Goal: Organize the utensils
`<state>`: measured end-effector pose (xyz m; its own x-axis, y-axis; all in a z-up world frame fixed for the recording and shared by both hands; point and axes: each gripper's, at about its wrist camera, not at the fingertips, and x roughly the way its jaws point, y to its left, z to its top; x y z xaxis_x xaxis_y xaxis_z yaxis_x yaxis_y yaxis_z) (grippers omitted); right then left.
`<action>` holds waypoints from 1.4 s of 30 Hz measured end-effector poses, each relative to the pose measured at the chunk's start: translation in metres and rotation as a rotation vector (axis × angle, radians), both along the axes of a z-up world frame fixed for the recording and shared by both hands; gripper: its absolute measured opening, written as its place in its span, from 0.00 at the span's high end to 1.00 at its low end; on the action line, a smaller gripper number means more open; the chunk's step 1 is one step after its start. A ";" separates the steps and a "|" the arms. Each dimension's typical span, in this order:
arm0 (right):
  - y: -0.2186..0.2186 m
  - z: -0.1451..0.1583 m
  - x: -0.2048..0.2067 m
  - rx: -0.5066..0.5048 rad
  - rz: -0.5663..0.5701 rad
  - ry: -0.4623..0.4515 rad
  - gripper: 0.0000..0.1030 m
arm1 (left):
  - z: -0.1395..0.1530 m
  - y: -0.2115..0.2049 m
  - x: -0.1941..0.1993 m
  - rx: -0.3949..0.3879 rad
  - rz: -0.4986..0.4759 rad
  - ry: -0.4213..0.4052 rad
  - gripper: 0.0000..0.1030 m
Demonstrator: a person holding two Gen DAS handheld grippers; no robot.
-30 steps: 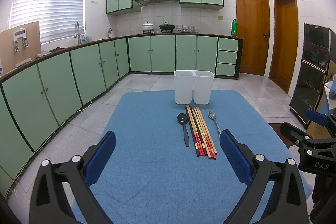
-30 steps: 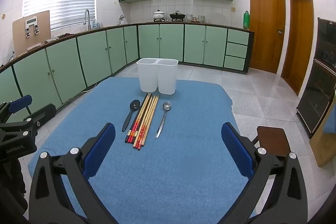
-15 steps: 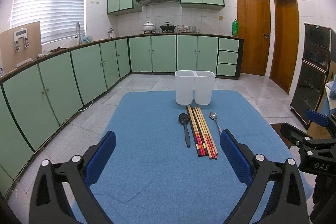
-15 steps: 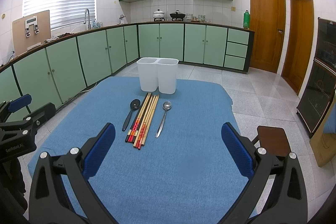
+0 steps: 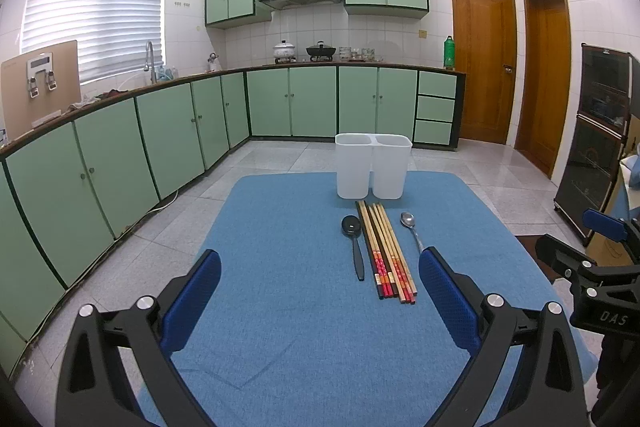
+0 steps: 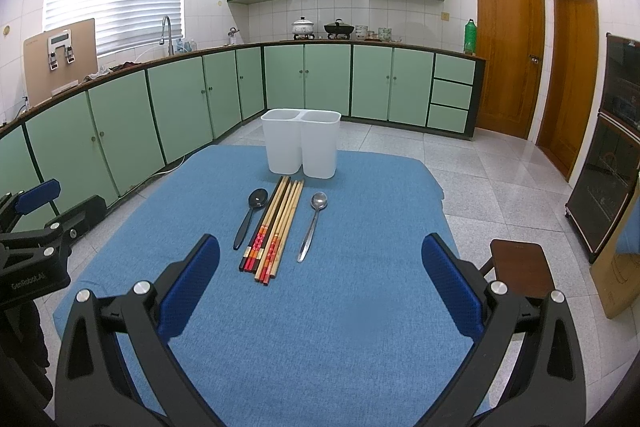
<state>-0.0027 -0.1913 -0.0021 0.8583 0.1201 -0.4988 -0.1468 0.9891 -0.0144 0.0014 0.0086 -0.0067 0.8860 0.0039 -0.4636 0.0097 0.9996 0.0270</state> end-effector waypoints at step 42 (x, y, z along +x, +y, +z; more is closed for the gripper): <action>-0.001 -0.019 0.033 -0.005 -0.008 0.049 0.05 | -0.009 0.006 0.030 0.021 0.005 0.057 0.06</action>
